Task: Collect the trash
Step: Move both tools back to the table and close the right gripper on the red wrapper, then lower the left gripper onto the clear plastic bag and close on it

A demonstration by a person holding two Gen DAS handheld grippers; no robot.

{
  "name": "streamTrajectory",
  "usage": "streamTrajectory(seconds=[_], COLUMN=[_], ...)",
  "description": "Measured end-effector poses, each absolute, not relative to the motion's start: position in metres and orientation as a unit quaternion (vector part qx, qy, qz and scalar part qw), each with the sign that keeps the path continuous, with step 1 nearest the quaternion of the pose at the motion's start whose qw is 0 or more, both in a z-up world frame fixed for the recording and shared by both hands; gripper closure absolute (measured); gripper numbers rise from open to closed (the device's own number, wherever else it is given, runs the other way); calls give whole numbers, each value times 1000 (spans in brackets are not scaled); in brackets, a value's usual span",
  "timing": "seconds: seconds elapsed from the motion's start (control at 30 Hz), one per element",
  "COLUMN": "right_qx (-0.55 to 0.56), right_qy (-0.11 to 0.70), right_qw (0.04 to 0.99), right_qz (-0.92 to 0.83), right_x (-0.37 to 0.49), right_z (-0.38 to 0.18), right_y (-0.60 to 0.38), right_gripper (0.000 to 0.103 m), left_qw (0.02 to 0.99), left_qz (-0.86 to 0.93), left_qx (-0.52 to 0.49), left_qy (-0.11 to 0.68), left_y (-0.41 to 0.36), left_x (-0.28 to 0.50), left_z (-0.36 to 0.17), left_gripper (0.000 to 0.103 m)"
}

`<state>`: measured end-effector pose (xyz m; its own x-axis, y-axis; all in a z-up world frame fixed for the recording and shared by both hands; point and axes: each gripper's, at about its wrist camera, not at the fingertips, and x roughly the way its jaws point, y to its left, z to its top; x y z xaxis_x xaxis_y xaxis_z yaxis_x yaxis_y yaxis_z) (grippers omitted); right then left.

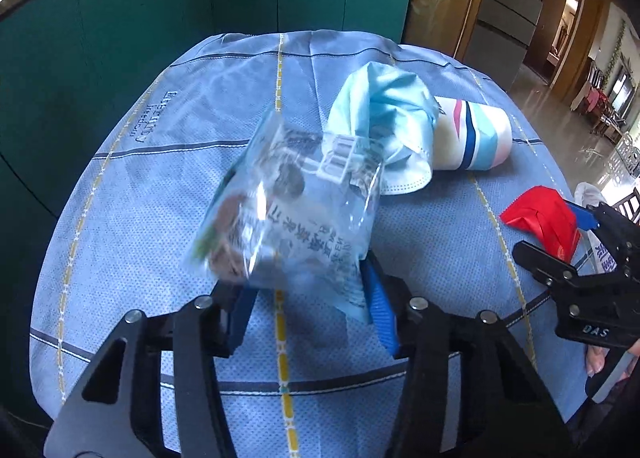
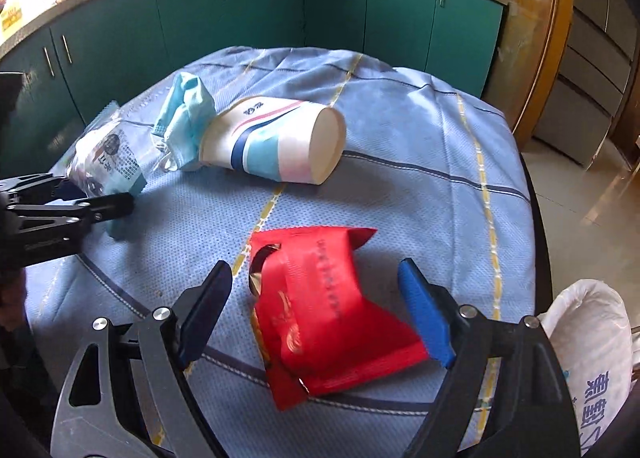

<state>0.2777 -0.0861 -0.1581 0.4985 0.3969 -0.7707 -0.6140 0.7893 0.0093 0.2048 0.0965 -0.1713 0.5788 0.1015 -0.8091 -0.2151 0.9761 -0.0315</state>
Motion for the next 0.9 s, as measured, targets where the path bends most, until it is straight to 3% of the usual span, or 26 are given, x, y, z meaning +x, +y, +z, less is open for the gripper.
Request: streamTrajectory(seconds=[0.1, 0.2, 0.37, 0.53, 0.9], right_qx=[-135, -124, -120, -111, -93], right_qy=[407, 412, 412, 416, 419], right_qw=[853, 850, 851, 852, 859], right_qz=[298, 303, 304, 298, 278], right_x=[279, 280, 275, 275, 279], right_z=[-160, -160, -159, -160, -159], right_y=[-85, -87, -92, -100, -113], right_gripper=[23, 39, 48, 48, 48], left_qw=[887, 888, 898, 905, 890], left_qz=[86, 83, 93, 83, 90], left_qx=[-65, -67, -76, -86, -38], left_qy=[450, 448, 423, 409, 446], left_y=[96, 96, 97, 92, 67], left_x=[200, 199, 192, 193, 209], left_z=[-170, -169, -158, -149, -169], left_gripper=[51, 44, 23, 10, 7])
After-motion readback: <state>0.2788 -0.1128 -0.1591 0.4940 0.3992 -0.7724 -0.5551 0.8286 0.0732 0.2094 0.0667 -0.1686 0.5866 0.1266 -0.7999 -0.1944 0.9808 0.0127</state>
